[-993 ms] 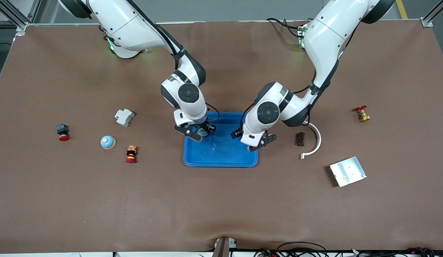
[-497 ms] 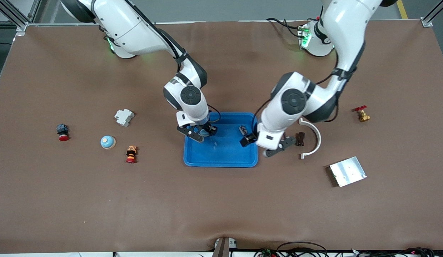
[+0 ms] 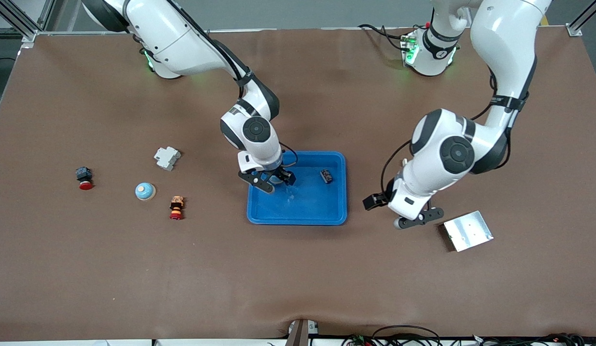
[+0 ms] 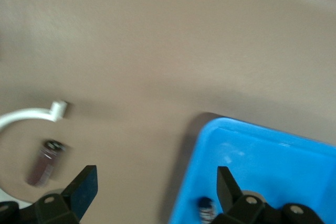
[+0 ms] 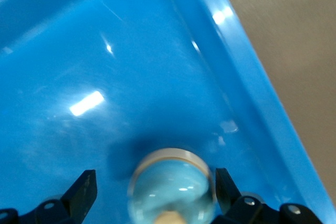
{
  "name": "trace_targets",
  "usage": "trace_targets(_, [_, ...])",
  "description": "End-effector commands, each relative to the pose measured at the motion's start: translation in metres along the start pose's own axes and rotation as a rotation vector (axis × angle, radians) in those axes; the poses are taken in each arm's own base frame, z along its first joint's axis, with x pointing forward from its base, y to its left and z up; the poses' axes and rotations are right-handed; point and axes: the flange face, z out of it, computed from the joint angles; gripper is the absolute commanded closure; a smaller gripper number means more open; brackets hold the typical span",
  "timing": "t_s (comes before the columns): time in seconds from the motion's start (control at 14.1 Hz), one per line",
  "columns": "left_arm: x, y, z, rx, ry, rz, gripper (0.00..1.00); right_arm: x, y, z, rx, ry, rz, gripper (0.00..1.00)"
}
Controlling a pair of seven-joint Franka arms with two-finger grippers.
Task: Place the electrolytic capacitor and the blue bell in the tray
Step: 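Move the left gripper to another capacitor while the right gripper nears another bell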
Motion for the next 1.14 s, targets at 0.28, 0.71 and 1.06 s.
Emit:
trace_targets(0.28, [-0.012,-0.081,0.029,0.116,-0.045,0.200,0.00,0.043,-0.022,-0.057,-0.136,-0.006,-0.081,0.00])
trace_targets(0.71, [-0.028,-0.106,0.079,0.135,-0.047,0.222,0.00,0.122,0.044,-0.099,-0.209,-0.052,-0.288,0.00])
trace_targets(1.06, [-0.037,-0.110,0.111,0.180,-0.085,0.276,0.00,0.161,0.137,-0.141,-0.223,-0.056,-0.436,0.00])
